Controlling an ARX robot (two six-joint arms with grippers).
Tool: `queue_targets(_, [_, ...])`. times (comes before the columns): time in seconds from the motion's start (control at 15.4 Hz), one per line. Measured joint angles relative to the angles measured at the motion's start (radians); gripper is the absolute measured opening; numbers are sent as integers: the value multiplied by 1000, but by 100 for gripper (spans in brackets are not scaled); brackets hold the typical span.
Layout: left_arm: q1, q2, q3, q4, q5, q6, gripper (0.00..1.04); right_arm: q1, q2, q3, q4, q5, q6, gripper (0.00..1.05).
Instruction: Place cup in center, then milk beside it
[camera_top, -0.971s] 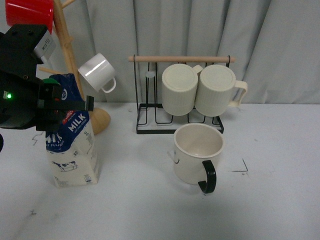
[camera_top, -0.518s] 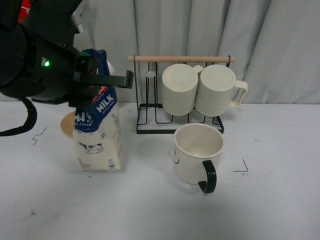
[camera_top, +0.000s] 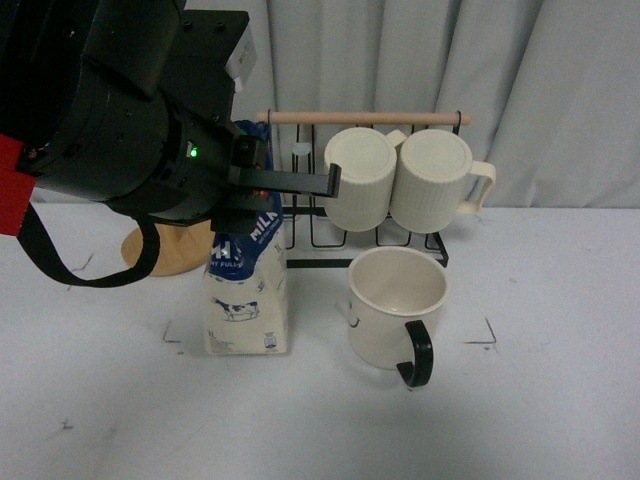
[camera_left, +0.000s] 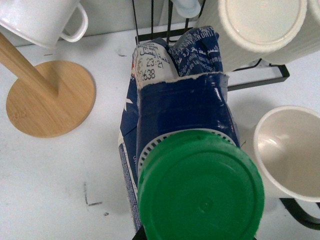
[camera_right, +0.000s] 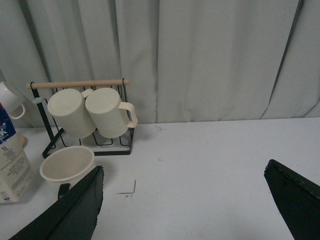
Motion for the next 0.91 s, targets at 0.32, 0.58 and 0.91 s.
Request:
queue_targets(0.32, [-27, 43, 24, 14, 3, -50, 4, 0, 0, 0, 0, 0, 0, 98])
queue_targets(0.58, [-43, 55, 24, 19, 5, -91, 4, 0, 0, 0, 0, 0, 0, 98])
queue_targets(0.91, [-65, 55, 23, 60, 27, -105, 4, 0, 0, 0, 0, 0, 0, 98])
